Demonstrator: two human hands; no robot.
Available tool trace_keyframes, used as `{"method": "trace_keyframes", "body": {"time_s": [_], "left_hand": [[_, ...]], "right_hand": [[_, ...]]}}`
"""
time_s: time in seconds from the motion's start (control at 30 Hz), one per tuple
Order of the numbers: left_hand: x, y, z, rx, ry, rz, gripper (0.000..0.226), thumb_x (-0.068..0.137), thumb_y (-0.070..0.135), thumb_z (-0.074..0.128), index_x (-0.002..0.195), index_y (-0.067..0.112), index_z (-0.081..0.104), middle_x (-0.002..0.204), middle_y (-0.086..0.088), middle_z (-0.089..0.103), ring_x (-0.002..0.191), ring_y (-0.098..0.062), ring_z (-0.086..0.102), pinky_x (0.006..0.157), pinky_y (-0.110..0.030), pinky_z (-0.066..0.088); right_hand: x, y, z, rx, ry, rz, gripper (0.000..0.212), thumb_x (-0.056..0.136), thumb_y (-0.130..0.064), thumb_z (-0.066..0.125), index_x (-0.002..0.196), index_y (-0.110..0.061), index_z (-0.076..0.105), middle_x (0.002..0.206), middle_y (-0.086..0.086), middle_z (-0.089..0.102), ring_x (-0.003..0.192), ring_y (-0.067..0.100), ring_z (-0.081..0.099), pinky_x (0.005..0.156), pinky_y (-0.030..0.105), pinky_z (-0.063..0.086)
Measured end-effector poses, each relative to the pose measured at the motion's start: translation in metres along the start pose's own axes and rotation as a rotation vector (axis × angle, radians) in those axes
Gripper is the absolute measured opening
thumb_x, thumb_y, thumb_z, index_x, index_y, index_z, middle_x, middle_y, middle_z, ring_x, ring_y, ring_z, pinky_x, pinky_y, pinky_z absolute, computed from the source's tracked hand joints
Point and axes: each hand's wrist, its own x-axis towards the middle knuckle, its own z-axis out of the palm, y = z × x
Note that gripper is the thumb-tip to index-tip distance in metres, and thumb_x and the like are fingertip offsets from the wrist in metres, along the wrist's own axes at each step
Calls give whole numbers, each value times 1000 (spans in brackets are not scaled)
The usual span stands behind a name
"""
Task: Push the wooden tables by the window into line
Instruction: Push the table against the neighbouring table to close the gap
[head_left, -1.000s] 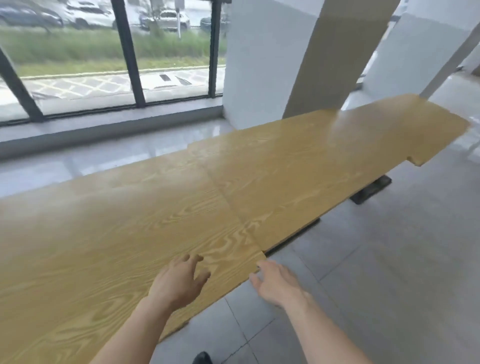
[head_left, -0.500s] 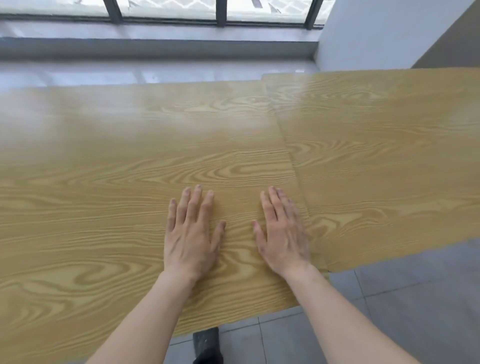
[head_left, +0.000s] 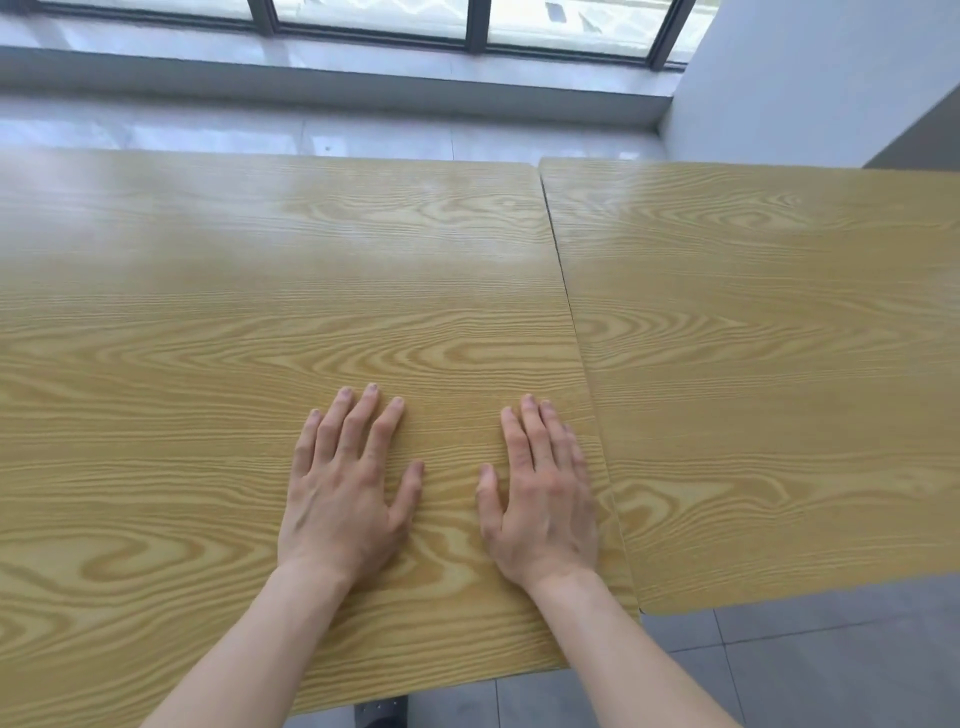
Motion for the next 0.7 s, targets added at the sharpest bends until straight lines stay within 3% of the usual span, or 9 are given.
{"method": "trace_keyframes", "body": {"time_s": [0.33, 0.7], "left_hand": [[44, -12, -1, 16, 10, -47, 68, 96, 61, 30, 156, 30, 30, 167, 2, 24, 158, -20, 9, 128, -46, 6], [47, -8, -11, -25, -38, -54, 67, 97, 59, 33, 156, 28, 34, 165, 1, 29, 157, -22, 14, 127, -47, 9]], "right_hand": [[54, -6, 8, -12, -29, -47, 66, 99, -48, 37, 158, -17, 34, 168, 5, 26, 158, 20, 12, 126, 44, 14], [56, -8, -7, -23, -75, -46, 63, 102, -46, 36, 158, -18, 34, 168, 3, 25, 158, 17, 11, 127, 44, 17]]}}
